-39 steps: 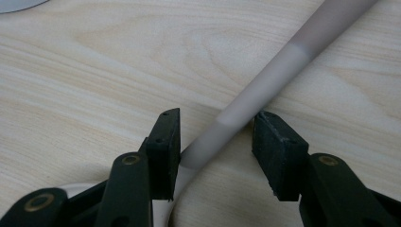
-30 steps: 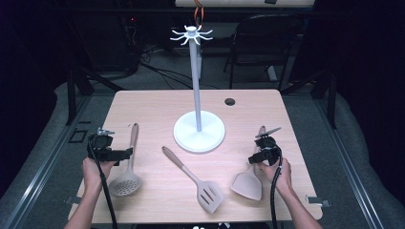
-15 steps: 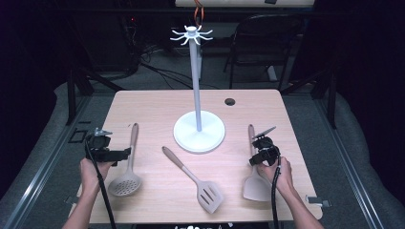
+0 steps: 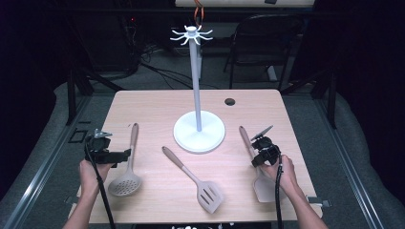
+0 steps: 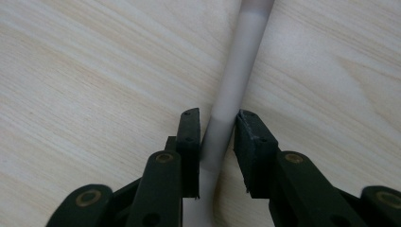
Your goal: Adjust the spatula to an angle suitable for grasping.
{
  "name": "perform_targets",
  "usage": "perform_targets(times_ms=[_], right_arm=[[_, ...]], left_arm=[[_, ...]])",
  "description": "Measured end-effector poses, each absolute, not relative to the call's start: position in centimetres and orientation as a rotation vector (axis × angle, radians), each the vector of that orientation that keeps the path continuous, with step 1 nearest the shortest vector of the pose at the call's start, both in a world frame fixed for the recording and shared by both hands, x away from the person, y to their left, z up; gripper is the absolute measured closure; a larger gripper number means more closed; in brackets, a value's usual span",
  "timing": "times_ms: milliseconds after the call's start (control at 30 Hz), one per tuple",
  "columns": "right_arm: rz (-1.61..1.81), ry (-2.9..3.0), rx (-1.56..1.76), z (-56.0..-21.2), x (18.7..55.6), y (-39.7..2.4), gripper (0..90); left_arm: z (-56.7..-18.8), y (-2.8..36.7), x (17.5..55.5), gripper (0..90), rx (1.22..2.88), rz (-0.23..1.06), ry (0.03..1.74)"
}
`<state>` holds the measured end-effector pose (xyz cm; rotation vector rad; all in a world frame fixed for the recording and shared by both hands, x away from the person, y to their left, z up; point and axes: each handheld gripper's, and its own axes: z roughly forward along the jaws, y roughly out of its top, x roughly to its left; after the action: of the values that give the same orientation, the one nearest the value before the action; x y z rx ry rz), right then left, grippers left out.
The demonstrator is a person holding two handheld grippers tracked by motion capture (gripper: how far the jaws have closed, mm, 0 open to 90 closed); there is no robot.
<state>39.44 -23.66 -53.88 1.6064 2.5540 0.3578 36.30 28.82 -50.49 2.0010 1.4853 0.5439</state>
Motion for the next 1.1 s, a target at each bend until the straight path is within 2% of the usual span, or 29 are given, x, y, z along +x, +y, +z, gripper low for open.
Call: perform_targets(times_ms=[1100], right_arm=[[0.409, 2.500, 1.734, -54.5, 39.8, -24.0, 76.5]], left_arm=[[-50.5, 26.3, 36.4, 0.5, 2.069, 0.562, 1.429]])
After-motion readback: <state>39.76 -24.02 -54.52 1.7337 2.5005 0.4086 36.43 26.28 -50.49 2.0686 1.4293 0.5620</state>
